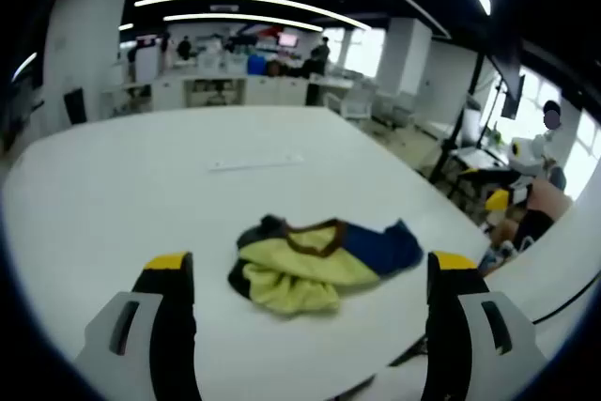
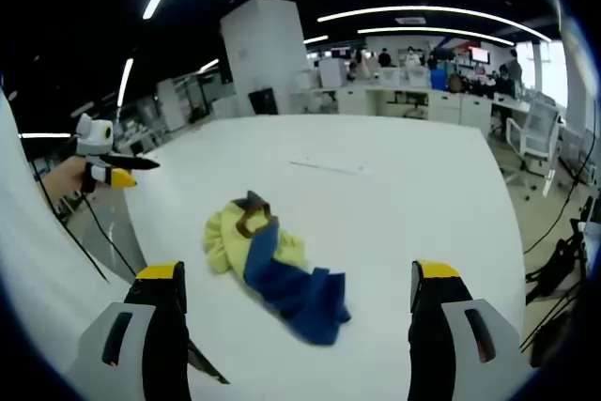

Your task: Fold the garment on the visible template until the final outline fits inside the template.

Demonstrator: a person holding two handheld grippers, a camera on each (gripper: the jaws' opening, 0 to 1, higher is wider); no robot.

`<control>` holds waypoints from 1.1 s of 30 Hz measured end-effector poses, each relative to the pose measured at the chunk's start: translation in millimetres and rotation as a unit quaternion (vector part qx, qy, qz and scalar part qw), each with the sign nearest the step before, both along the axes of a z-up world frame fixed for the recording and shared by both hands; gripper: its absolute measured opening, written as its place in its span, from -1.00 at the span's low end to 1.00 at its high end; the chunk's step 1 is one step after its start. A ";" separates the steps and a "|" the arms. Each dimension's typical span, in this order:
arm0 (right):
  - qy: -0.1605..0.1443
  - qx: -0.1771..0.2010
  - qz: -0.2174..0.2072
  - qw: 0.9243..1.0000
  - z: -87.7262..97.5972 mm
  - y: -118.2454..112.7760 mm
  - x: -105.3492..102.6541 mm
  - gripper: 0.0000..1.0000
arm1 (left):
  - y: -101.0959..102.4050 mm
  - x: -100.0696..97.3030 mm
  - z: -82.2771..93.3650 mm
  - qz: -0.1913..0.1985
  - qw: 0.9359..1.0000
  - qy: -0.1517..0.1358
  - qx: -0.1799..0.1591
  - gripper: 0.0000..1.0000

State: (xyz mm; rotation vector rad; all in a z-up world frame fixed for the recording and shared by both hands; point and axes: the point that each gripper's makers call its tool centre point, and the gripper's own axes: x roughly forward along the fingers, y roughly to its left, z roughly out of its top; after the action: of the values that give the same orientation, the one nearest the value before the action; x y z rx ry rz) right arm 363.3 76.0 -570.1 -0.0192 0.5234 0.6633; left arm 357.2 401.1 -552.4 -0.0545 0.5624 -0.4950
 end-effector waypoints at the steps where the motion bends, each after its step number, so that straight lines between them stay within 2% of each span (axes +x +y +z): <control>1: 0.001 0.002 -0.001 1.000 -0.2 -0.3 -0.2 0.97 | 0.3 -0.5 -0.8 0.001 1.000 0.000 0.000 0.99; 33: 0.005 0.006 0.009 1.000 -3.3 8.3 3.7 0.95 | -3.5 0.2 -6.9 0.000 1.000 0.009 -0.005 0.98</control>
State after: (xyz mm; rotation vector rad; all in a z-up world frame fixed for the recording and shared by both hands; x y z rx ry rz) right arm 367.0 84.3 -573.3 -0.0095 0.5292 0.6834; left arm 357.4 397.6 -559.2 -0.0680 0.5787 -0.4970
